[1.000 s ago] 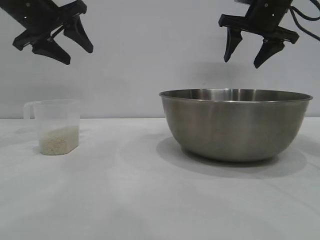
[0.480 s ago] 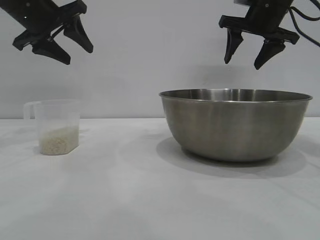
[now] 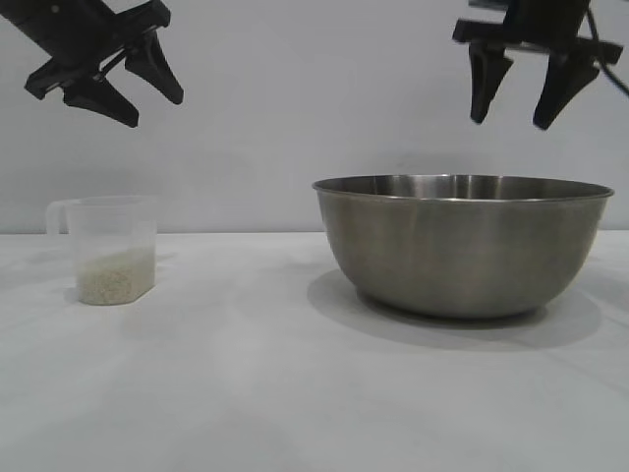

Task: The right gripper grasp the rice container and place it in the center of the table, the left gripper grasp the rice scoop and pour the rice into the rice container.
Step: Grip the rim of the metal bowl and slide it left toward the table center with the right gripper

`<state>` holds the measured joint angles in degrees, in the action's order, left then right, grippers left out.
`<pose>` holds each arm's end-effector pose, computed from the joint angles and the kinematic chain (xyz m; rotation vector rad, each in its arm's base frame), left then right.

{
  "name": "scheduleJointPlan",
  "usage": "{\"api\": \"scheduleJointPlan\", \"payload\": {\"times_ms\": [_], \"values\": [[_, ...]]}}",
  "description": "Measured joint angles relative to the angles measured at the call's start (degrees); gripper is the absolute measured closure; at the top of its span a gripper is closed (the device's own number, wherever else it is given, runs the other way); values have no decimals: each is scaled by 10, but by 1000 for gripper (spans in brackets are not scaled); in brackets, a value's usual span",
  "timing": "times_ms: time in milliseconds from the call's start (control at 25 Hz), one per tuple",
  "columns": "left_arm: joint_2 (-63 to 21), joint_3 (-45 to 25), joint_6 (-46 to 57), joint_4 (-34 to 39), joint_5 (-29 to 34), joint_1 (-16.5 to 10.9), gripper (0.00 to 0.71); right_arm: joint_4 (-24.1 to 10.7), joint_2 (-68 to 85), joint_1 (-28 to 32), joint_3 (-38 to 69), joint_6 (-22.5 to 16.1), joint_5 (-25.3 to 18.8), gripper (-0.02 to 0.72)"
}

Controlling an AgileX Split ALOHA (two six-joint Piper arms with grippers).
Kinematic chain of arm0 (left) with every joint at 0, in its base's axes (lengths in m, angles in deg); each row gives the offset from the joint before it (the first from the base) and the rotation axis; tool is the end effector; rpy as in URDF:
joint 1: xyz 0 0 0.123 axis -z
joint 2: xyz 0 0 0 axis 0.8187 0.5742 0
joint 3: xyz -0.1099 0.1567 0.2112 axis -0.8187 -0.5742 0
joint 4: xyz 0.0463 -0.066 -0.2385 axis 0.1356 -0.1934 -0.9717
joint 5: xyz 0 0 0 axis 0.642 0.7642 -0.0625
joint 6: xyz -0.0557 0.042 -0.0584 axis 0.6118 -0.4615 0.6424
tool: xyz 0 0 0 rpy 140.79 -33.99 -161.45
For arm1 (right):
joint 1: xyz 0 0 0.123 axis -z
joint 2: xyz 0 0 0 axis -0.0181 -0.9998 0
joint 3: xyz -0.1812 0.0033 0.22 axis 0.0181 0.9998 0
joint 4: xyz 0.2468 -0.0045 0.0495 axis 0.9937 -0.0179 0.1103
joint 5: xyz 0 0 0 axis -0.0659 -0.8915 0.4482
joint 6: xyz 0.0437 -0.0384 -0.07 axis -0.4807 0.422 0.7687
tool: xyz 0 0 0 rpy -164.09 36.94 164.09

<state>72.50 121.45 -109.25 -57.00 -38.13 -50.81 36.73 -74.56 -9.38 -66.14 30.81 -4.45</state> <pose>0.4407 -0.0687 0.2249 0.1393 2.1842 -0.5849 0.4351 0.0788 0.2833 -0.3172 2.8189 0.2520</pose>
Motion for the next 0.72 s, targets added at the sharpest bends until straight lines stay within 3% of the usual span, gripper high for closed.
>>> {"api": "scheduleJointPlan", "payload": {"times_ms": [280, 720], "values": [[0, 0, 0, 0, 0, 0, 319, 20, 0, 0, 8, -10, -2, 225], [0, 0, -2, 0, 0, 0, 319, 24, 0, 0, 121, -9, 1, 225]]}}
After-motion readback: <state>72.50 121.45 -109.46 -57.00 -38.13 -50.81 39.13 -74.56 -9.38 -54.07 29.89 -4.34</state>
